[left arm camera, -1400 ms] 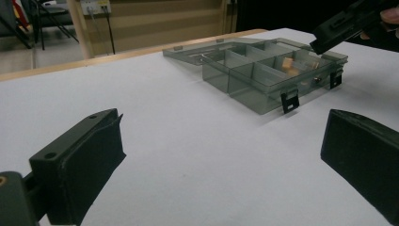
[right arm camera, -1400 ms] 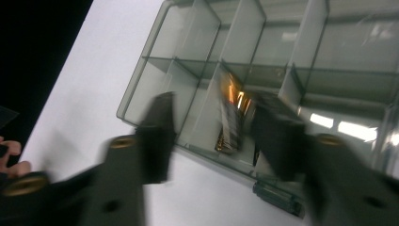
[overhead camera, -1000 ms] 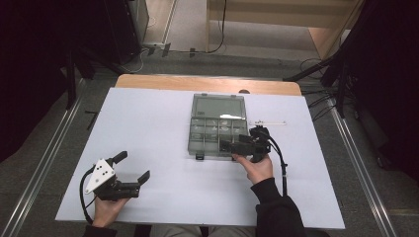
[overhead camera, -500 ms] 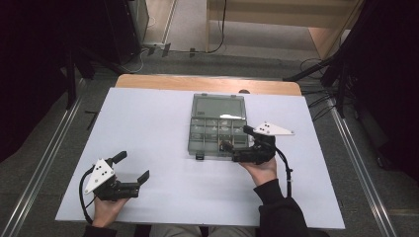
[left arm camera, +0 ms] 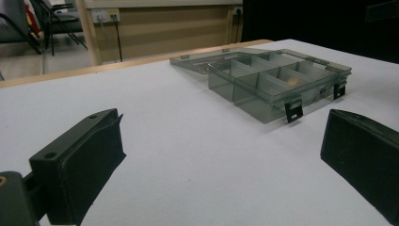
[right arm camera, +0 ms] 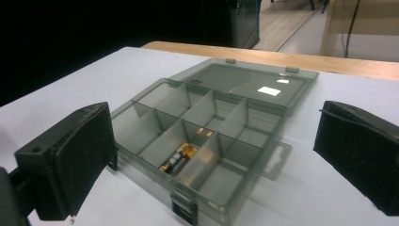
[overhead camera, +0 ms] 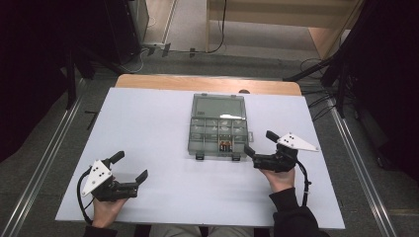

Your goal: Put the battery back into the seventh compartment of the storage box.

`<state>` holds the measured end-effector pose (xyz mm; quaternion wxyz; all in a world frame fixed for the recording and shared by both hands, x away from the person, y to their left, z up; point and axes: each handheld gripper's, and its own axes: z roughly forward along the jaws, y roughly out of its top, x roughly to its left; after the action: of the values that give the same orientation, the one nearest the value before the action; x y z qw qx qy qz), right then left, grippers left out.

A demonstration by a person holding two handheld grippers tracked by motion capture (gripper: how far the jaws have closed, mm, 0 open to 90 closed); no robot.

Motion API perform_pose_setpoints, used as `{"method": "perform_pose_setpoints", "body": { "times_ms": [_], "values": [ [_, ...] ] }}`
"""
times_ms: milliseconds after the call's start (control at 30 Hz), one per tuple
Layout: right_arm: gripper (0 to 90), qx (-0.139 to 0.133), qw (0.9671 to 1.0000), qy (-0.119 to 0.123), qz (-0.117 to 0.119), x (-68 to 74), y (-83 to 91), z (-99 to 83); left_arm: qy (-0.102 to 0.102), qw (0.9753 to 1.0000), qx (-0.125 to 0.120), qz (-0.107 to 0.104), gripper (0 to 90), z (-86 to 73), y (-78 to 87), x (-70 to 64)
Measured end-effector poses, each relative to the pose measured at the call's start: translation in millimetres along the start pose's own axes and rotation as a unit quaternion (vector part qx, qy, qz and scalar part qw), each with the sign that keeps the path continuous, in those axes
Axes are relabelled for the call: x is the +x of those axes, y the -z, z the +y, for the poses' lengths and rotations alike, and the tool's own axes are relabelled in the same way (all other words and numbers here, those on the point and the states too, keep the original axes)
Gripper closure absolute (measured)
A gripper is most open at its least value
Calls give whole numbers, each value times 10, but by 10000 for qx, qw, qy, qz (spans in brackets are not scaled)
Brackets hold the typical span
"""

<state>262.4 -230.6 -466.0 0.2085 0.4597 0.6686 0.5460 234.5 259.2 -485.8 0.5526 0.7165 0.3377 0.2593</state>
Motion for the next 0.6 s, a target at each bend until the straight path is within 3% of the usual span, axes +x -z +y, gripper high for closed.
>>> {"method": "perform_pose_setpoints", "body": {
  "times_ms": [167, 300, 600],
  "values": [
    [8, -252, 9997, -9, -56, -104, 154, -54, 16, 10000, 7, 16, 0, -4, 2, -4],
    [7, -275, 9996, -35, -95, -164, 274, -101, 13, 10000, 6, 6, 0, -5, 2, -17],
    [6, -399, 9991, 68, -152, -164, 497, -150, 42, 10000, -13, 11, 0, -6, 9, -4]
  ]
}}
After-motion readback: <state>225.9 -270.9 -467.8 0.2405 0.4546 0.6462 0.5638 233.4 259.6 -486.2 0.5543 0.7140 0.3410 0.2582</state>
